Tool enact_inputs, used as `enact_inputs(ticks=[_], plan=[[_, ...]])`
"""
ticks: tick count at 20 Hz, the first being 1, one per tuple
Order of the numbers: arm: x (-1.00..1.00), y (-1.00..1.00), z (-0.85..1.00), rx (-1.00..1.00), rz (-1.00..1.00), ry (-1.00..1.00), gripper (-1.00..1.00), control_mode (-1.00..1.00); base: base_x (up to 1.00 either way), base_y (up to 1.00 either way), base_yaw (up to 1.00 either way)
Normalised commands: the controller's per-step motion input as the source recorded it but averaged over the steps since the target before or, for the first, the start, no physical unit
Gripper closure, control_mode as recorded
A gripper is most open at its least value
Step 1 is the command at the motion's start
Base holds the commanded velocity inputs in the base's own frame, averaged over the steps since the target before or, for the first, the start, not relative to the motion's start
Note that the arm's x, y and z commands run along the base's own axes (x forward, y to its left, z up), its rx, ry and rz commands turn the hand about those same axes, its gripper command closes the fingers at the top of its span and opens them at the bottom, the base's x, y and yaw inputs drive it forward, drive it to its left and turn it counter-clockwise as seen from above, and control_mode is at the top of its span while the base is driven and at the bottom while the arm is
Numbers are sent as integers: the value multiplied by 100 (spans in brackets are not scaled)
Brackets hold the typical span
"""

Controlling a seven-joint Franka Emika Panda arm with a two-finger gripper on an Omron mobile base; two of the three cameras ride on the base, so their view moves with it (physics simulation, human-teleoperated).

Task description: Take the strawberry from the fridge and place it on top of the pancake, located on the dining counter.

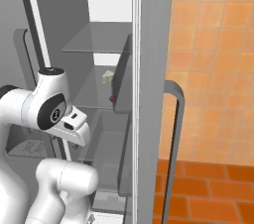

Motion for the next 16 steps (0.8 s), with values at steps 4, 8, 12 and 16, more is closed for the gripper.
enact_inputs(ticks=[4,8,12,16], plan=[[0,0,0,0,0,0,-100,100,0,0,-2],[0,0,0,0,0,0,-100,100,4,0,0],[85,-1,0,-2,0,-15,-100,-100,0,0,0],[89,-12,0,0,0,-27,-100,-100,0,0,0]])
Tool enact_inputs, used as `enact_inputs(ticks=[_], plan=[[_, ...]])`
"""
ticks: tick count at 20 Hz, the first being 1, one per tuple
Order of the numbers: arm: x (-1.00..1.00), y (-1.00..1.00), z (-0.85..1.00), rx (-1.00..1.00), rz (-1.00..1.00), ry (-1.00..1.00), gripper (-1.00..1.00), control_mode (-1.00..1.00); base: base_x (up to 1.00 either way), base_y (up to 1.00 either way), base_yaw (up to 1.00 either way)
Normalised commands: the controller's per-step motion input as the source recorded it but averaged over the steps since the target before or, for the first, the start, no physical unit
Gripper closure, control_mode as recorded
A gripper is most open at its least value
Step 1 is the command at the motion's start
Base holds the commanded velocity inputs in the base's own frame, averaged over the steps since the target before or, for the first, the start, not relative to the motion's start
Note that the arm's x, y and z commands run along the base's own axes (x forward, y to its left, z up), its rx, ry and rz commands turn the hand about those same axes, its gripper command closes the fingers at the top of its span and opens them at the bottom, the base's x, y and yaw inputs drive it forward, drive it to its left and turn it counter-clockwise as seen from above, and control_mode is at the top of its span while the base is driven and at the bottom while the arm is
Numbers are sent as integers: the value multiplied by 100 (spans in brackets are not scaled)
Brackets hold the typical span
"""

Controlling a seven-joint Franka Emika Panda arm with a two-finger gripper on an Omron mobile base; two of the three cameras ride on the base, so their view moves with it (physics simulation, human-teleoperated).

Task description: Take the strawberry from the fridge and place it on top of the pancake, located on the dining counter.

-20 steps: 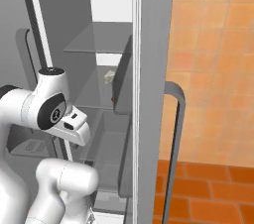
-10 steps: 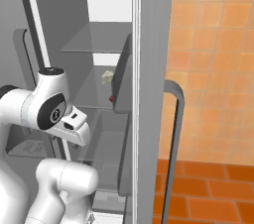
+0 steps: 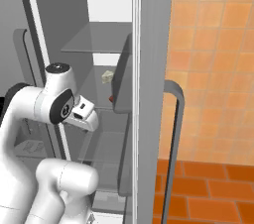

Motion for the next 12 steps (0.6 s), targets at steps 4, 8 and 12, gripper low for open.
enact_inputs(ticks=[4,8,12], plan=[[67,-9,-38,-9,0,-33,-100,-100,0,0,0],[62,-18,-18,-25,0,-26,-100,-100,0,0,0],[62,-49,0,-4,16,-1,-100,-100,0,0,0]])
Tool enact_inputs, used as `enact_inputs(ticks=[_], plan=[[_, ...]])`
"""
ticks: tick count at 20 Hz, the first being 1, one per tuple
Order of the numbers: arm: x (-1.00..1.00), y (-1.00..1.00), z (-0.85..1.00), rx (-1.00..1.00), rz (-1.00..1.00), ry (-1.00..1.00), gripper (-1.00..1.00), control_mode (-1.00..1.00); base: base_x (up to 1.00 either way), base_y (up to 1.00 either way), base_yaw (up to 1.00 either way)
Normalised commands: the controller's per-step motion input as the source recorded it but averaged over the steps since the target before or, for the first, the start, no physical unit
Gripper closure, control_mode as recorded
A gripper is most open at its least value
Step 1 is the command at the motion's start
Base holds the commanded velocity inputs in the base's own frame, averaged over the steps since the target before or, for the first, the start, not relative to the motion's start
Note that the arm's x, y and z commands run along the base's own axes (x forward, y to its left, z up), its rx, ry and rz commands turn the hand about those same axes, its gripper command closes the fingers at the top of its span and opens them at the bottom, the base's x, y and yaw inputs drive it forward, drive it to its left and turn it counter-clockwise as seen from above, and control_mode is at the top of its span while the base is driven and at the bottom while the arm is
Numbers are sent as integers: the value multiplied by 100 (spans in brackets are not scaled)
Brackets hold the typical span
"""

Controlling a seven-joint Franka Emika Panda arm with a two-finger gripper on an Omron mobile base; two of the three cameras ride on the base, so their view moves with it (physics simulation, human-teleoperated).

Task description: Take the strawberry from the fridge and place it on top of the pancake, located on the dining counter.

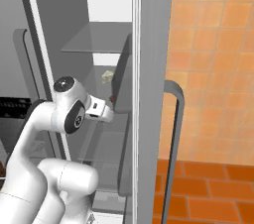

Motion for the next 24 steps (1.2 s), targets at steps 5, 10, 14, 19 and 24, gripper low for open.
enact_inputs(ticks=[5,10,14,19,24], plan=[[55,1,0,0,9,2,-100,-100,0,0,0],[80,0,2,2,0,17,-100,-100,0,0,0],[44,-1,23,16,0,15,-100,-100,0,0,0],[15,7,0,-2,0,-1,-100,-100,0,0,0],[43,2,-24,-5,1,-2,-100,-100,0,0,0]])
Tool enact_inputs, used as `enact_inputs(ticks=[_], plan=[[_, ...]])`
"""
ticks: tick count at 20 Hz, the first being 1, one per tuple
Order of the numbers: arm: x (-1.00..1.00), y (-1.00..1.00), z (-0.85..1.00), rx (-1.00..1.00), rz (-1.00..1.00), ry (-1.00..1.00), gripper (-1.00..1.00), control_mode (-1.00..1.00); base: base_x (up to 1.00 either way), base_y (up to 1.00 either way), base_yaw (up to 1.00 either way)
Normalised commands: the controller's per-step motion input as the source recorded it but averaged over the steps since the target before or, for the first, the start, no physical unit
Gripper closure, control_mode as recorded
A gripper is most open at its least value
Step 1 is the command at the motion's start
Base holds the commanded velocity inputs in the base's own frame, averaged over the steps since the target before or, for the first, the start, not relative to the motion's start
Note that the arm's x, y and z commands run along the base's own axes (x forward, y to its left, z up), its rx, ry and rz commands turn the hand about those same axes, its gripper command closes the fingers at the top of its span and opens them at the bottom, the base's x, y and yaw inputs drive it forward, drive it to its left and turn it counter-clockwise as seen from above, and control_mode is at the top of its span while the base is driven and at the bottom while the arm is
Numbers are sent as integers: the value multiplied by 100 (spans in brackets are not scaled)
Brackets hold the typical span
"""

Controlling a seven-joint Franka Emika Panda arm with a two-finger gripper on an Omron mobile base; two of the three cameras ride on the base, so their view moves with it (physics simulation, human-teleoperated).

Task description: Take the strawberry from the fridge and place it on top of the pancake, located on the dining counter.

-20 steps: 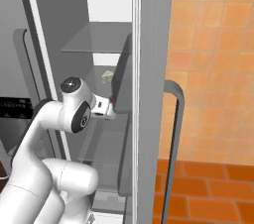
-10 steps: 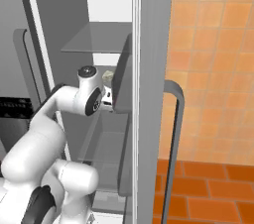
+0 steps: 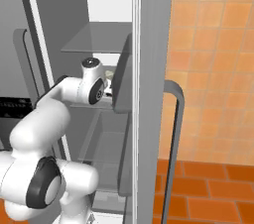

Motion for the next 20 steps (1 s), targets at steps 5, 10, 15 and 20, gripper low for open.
enact_inputs(ticks=[5,10,15,20], plan=[[30,0,-9,0,1,-6,-100,-100,0,0,0],[31,0,-2,0,0,1,-100,-100,0,0,0],[49,0,-7,0,0,0,-100,-100,0,0,0],[32,0,-17,0,0,2,-100,-100,0,0,0]])
